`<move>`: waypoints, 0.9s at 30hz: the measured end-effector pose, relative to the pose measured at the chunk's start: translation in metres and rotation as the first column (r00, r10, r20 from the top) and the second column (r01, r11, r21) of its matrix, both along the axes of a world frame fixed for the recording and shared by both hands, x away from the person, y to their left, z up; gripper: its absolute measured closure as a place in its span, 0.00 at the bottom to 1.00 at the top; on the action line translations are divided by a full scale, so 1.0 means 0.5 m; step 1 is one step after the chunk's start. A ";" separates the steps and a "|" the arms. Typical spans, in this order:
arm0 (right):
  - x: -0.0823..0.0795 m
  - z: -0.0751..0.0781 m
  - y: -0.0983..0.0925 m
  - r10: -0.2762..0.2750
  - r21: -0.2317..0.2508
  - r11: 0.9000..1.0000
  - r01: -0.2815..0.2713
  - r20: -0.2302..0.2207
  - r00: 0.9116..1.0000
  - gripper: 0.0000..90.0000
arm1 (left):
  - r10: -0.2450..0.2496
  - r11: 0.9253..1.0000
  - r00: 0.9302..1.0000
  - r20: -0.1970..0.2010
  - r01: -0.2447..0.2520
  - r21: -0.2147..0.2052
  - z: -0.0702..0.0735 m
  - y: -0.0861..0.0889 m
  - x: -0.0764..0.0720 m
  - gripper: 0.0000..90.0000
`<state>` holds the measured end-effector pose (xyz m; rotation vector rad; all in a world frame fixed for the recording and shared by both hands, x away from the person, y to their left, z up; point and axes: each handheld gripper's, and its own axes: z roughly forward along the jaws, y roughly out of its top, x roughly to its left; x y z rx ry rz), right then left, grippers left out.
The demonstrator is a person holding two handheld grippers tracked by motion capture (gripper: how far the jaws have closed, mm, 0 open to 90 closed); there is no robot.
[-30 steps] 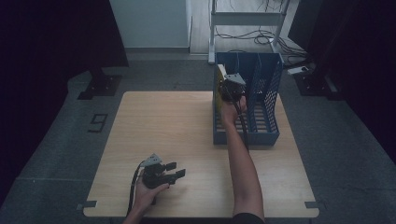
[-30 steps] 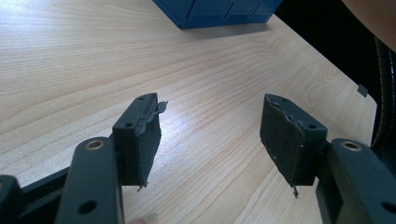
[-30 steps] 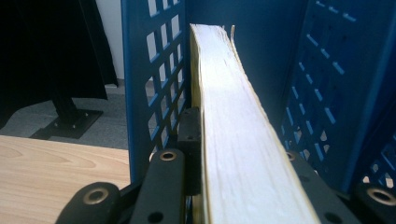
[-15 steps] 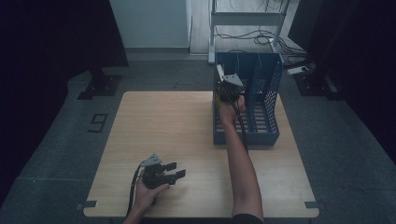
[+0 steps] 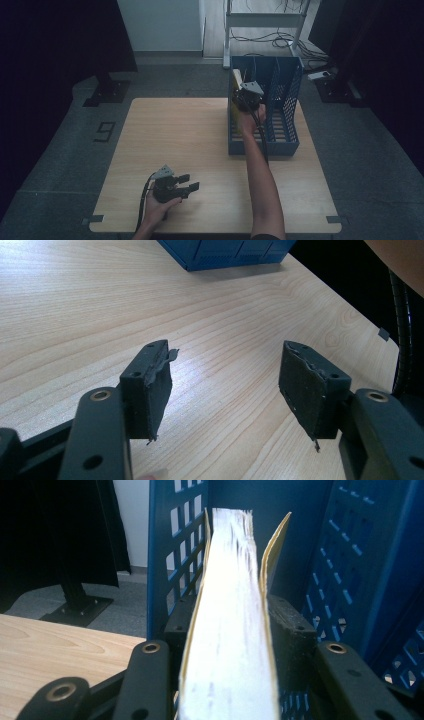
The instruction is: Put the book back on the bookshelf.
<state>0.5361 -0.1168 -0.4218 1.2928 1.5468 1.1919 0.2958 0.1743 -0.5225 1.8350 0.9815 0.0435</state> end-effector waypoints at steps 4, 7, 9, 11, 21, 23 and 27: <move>-0.002 0.001 0.003 0.003 -0.002 1.000 -0.003 0.003 1.000 0.64 | 0.001 1.000 1.000 0.000 -0.001 0.000 0.000 0.000 0.000 0.42; -0.005 0.001 0.003 0.003 0.000 1.000 -0.003 0.010 1.000 0.63 | 0.001 1.000 1.000 0.000 -0.001 0.002 0.000 0.000 0.000 0.42; -0.009 0.001 0.001 0.002 0.000 1.000 -0.002 0.014 1.000 0.62 | 0.001 1.000 1.000 0.000 -0.001 0.002 -0.001 -0.001 0.000 0.42; -0.011 -0.001 0.000 0.001 0.000 1.000 -0.001 0.013 1.000 0.61 | 0.000 1.000 1.000 0.001 0.000 0.003 -0.001 -0.003 0.000 0.42; -0.029 -0.006 -0.015 -0.006 0.001 1.000 0.006 0.008 1.000 0.54 | -0.008 1.000 1.000 0.002 0.008 0.006 0.000 -0.008 -0.003 0.42; -0.035 -0.007 -0.017 -0.007 0.007 1.000 0.007 0.006 1.000 0.53 | -0.011 1.000 1.000 0.003 0.011 0.009 0.001 -0.009 -0.003 0.42; -0.047 -0.009 -0.022 0.000 0.010 1.000 0.000 0.005 1.000 0.50 | -0.012 1.000 1.000 0.003 0.012 0.013 0.000 -0.011 -0.004 0.42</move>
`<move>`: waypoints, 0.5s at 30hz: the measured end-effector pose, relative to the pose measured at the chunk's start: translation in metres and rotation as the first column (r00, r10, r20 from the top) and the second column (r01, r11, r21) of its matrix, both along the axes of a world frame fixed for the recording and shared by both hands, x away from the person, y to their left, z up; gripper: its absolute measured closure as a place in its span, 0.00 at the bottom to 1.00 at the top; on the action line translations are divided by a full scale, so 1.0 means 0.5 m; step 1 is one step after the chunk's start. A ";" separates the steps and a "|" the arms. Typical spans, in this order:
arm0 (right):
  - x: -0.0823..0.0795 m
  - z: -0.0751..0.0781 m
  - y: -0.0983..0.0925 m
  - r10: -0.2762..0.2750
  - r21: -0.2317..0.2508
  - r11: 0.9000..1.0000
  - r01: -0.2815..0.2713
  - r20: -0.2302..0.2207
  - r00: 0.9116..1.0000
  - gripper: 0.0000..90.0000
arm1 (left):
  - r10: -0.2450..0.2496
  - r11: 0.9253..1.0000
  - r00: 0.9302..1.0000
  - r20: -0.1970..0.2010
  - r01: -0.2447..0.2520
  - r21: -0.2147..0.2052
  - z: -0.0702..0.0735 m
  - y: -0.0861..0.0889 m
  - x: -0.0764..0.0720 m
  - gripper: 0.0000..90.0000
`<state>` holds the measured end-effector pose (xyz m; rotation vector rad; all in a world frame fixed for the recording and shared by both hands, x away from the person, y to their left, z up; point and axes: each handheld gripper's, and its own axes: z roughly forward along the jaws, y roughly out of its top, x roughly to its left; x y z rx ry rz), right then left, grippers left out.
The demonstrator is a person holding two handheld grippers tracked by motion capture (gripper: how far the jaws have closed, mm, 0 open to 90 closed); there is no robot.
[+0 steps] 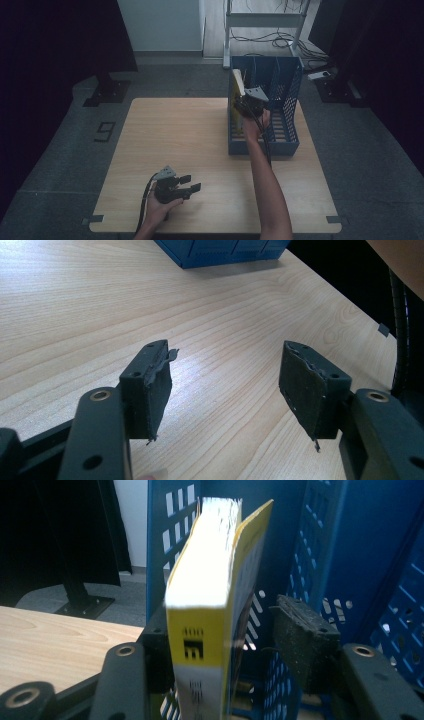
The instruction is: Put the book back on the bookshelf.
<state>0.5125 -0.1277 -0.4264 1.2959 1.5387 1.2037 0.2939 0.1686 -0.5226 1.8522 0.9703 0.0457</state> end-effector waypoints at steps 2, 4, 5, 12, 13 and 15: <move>-0.007 0.000 -0.003 0.007 0.009 1.000 -0.007 -0.007 1.000 0.49 | -0.002 1.000 1.000 -0.001 0.002 0.002 -0.001 -0.001 0.000 0.42; -0.014 0.000 -0.006 0.010 0.012 1.000 -0.010 -0.006 1.000 0.49 | -0.004 1.000 1.000 0.000 0.004 0.004 -0.001 -0.002 0.000 0.42; -0.018 0.000 -0.007 0.013 0.013 1.000 -0.013 -0.005 1.000 0.49 | -0.004 1.000 1.000 0.000 0.004 0.004 -0.001 -0.002 0.000 0.42; -0.042 0.001 -0.013 0.040 0.012 0.999 -0.040 -0.018 0.999 0.47 | -0.002 1.000 1.000 0.000 0.002 0.011 -0.002 -0.003 0.000 0.42; -0.046 0.000 -0.015 0.043 0.016 0.999 -0.043 -0.017 0.999 0.47 | -0.003 1.000 1.000 0.000 0.003 0.013 -0.002 -0.003 0.000 0.42; -0.054 -0.001 -0.018 0.049 0.017 0.999 -0.049 -0.017 0.999 0.47 | -0.003 1.000 1.000 -0.001 0.003 0.015 -0.003 -0.003 0.000 0.42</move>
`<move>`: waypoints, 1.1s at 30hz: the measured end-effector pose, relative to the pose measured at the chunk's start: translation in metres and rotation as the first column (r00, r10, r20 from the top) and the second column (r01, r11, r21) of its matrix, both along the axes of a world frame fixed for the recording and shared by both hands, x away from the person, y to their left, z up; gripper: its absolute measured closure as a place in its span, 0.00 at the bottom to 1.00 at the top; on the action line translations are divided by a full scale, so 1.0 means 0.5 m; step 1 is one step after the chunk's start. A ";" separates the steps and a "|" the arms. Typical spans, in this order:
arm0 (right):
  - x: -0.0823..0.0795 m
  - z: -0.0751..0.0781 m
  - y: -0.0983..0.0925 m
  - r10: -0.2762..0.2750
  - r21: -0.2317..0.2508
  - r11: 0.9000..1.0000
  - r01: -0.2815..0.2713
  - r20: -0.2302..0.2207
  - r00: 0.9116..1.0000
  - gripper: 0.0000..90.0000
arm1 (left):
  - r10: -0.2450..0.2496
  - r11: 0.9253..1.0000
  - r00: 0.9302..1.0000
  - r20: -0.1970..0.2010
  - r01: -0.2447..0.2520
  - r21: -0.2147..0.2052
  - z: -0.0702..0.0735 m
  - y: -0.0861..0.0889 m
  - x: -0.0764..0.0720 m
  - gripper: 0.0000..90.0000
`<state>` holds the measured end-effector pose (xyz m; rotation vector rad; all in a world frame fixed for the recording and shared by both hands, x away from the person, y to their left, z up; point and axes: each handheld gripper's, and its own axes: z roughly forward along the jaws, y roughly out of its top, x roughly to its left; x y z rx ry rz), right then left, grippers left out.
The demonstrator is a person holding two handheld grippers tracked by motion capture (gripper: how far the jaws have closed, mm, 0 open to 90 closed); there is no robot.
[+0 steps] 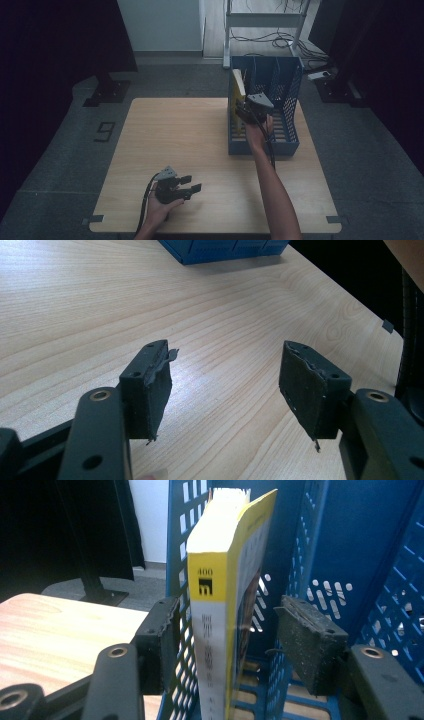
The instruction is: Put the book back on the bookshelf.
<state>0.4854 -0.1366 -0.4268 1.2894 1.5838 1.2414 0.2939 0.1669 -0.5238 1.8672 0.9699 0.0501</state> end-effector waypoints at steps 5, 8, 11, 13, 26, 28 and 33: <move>-0.020 -0.001 -0.009 0.023 -0.003 1.000 -0.023 -0.008 1.000 0.46 | -0.001 1.000 1.000 -0.002 0.001 0.007 -0.002 -0.002 0.000 0.42; -0.033 -0.003 -0.014 0.040 -0.002 0.999 -0.040 -0.012 0.999 0.45 | -0.002 1.000 1.000 -0.003 0.002 0.009 -0.005 -0.005 0.000 0.42; -0.045 -0.003 -0.017 0.053 -0.020 0.998 -0.053 -0.029 0.998 0.43 | -0.003 1.000 1.000 -0.002 0.003 0.012 -0.005 -0.006 -0.001 0.42; -0.057 -0.004 -0.019 0.063 -0.027 0.998 -0.064 -0.023 0.998 0.44 | -0.002 1.000 1.000 -0.001 0.003 0.012 -0.005 -0.006 -0.001 0.42; -0.145 -0.008 -0.033 0.179 -0.028 0.983 -0.180 -0.022 0.984 0.43 | -0.006 1.000 1.000 -0.005 0.006 0.030 -0.009 -0.011 -0.001 0.42; -0.158 -0.012 -0.035 0.193 -0.023 0.981 -0.194 -0.023 0.981 0.42 | -0.006 1.000 1.000 -0.006 0.007 0.031 -0.010 -0.011 0.000 0.41; -0.196 -0.028 -0.039 0.226 -0.010 0.974 -0.226 -0.012 0.974 0.42 | -0.009 0.999 1.000 -0.010 0.009 0.036 -0.013 -0.011 0.001 0.41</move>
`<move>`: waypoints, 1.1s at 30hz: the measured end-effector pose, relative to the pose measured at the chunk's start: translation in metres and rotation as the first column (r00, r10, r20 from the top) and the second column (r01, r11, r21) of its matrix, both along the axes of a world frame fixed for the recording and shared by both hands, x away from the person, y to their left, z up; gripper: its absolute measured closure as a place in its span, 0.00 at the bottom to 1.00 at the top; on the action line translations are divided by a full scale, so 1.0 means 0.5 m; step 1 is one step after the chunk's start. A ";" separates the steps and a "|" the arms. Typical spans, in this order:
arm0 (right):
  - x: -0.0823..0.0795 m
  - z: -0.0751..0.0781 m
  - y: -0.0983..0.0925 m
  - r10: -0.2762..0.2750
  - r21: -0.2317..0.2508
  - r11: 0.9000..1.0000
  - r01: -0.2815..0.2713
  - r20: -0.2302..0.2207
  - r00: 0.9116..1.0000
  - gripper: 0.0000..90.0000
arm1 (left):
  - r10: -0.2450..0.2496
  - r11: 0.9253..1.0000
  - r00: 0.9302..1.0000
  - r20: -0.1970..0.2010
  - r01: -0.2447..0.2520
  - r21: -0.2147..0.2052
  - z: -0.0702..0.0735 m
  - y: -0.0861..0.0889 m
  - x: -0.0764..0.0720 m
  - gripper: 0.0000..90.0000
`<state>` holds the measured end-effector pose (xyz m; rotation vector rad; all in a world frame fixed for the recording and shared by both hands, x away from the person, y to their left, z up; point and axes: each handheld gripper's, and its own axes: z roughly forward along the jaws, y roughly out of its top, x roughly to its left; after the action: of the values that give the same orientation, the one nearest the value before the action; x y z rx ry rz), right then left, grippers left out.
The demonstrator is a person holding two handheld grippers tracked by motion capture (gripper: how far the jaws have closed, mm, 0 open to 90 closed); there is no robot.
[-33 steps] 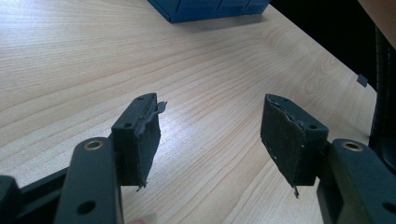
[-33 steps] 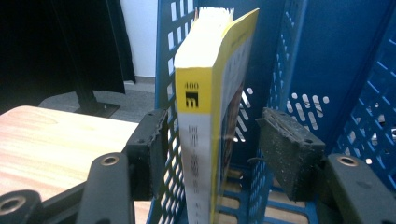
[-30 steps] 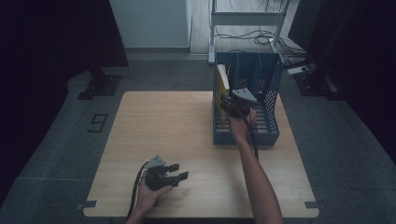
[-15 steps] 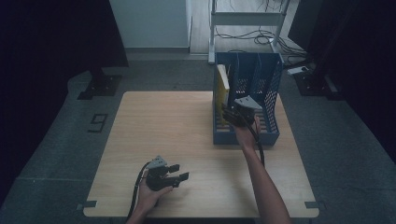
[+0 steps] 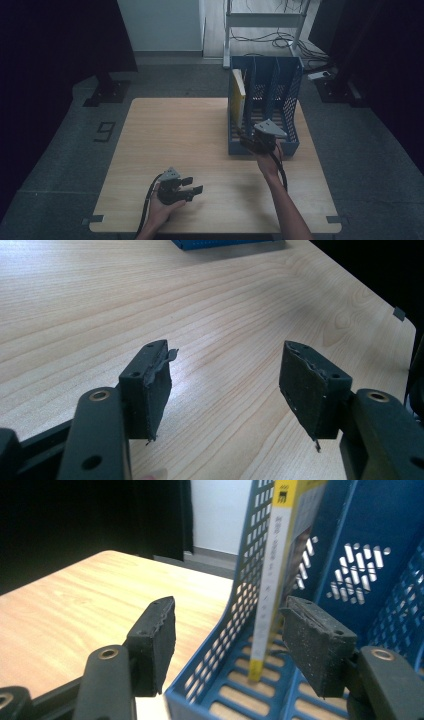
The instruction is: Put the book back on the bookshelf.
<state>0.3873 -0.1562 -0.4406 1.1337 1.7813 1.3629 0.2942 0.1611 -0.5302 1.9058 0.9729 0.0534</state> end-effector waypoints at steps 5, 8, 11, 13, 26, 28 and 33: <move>-0.040 -0.025 -0.007 0.027 0.004 1.000 -0.027 -0.011 1.000 0.42 | -0.001 1.000 1.000 -0.002 0.001 0.006 -0.002 0.000 0.001 0.41; -0.059 -0.038 -0.012 0.036 0.002 0.999 -0.035 -0.016 0.999 0.42 | -0.002 1.000 1.000 -0.005 0.002 0.008 -0.003 0.000 0.001 0.41; -0.079 -0.052 -0.019 0.043 0.003 0.999 -0.043 -0.023 0.999 0.42 | -0.003 1.000 1.000 -0.009 0.003 0.012 -0.004 0.000 0.002 0.41; -0.091 -0.063 -0.023 0.048 -0.004 0.999 -0.048 -0.031 0.998 0.42 | -0.002 1.000 1.000 -0.012 0.002 0.015 -0.006 -0.001 0.003 0.41; -0.148 -0.133 -0.048 0.067 -0.006 0.998 -0.068 -0.099 0.993 0.42 | 0.001 1.000 1.000 -0.023 0.000 0.026 -0.012 0.002 0.007 0.40; -0.152 -0.142 -0.050 0.073 -0.016 0.997 -0.075 -0.119 0.990 0.43 | 0.004 1.000 1.000 -0.025 -0.003 0.028 -0.013 0.003 0.008 0.40; -0.155 -0.161 -0.053 0.079 -0.034 0.996 -0.085 -0.155 0.985 0.43 | 0.005 1.000 1.000 -0.028 -0.005 0.027 -0.013 0.004 0.008 0.40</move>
<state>0.3098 -0.1828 -0.5213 1.1834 1.9757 1.3108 0.2981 0.1631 -0.5366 1.9330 0.9999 0.0431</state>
